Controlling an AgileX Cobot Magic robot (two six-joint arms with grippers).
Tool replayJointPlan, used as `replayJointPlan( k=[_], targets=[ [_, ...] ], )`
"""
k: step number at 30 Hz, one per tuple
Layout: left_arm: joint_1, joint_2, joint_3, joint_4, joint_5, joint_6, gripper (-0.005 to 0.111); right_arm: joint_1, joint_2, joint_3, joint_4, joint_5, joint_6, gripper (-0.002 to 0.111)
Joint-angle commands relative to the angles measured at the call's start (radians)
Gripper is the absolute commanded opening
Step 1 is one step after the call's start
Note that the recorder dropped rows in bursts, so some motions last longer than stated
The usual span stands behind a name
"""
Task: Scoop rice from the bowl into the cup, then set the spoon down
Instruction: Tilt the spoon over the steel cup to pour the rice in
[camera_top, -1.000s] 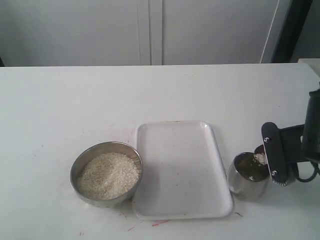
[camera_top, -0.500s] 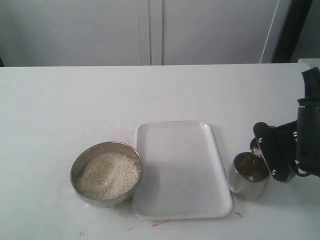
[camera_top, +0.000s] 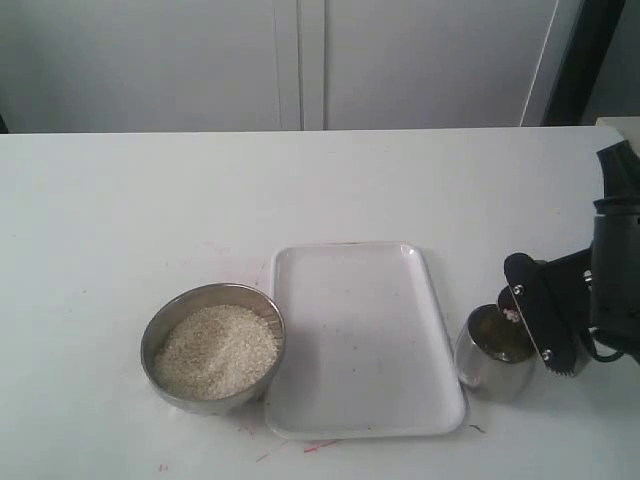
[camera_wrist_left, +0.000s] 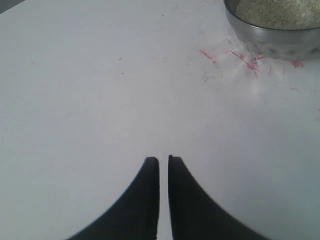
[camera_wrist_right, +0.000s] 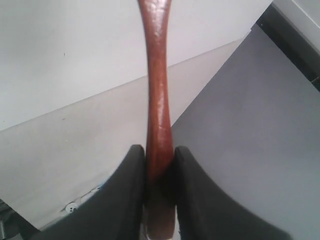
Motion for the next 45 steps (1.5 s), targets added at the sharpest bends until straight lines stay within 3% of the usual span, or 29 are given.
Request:
replayJointPlan(
  k=[1, 32, 35, 38, 42, 45],
  targets=[
    [-0.007, 0.0, 0.009, -0.006, 0.048, -0.005, 0.014, 0.04, 0.0, 0.004, -0.024, 0.004, -0.008, 0.0],
    [-0.007, 0.0, 0.009, -0.006, 0.048, -0.005, 0.014, 0.042, -0.038, 0.004, -0.057, 0.004, -0.036, 0.0],
    [-0.007, 0.0, 0.009, -0.006, 0.048, -0.005, 0.014, 0.042, -0.045, 0.004, -0.079, 0.004, 0.062, 0.0],
    [-0.007, 0.0, 0.009, -0.006, 0.048, -0.005, 0.014, 0.042, -0.051, 0.014, -0.044, 0.004, -0.017, 0.0],
    [-0.007, 0.0, 0.009, -0.006, 0.048, -0.005, 0.014, 0.042, -0.053, 0.025, -0.062, 0.004, 0.065, 0.0],
    [-0.007, 0.0, 0.009, -0.006, 0.048, -0.005, 0.014, 0.042, -0.055, 0.039, -0.051, 0.004, -0.007, 0.0]
  ],
)
